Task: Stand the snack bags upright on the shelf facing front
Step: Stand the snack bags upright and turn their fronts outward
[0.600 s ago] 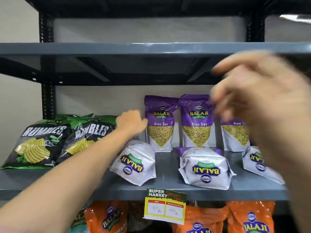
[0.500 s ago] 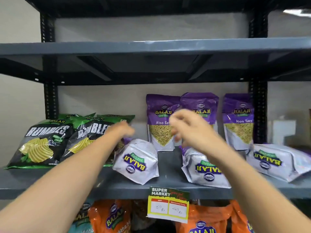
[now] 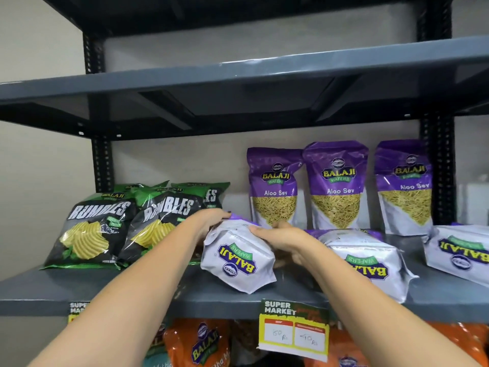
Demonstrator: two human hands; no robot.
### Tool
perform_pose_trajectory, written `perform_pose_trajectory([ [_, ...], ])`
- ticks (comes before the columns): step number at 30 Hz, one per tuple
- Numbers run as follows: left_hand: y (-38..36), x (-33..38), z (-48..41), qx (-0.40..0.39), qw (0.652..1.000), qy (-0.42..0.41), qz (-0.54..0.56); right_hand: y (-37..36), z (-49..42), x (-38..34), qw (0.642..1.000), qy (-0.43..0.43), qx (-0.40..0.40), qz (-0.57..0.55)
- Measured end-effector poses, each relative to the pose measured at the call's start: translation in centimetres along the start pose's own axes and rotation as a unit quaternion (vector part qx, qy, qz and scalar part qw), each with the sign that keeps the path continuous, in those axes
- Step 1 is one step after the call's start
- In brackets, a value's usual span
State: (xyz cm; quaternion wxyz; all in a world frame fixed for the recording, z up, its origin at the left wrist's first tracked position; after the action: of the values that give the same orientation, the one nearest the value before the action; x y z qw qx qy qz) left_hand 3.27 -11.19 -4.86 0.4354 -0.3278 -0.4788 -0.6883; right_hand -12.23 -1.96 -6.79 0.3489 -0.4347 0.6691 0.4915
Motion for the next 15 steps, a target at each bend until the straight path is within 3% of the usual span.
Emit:
perform_pose_trajectory([
  [5, 1.6, 1.8, -0.1, 0.024, 0.990, -0.031, 0.135, 0.5, -0.4, -0.5, 0.996, 0.073, 0.043, -0.034],
  [9, 3.1, 3.2, 0.4, 0.114, 0.966, -0.095, 0.213, 0.5, -1.4, -0.7, 0.986, 0.128, 0.102, -0.006],
  [15, 2.1, 4.2, 0.7, 0.104, 0.928, -0.186, 0.306, 1.0, -1.4, -1.0, 0.968, 0.182, 0.150, 0.081],
])
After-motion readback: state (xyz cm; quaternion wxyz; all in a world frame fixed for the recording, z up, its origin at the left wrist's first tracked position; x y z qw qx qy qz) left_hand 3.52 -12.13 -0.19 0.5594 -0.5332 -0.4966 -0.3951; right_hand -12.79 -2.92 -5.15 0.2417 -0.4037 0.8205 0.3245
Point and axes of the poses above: each hand's wrist, its own z-axis away from the middle knuckle, its own y-axis out of the back of the hand, x = y × z, the point moved 7 cm from there along -z, towards the middle knuckle, and after that the axes turned 14 degrees about y, right-handed, at the moved point
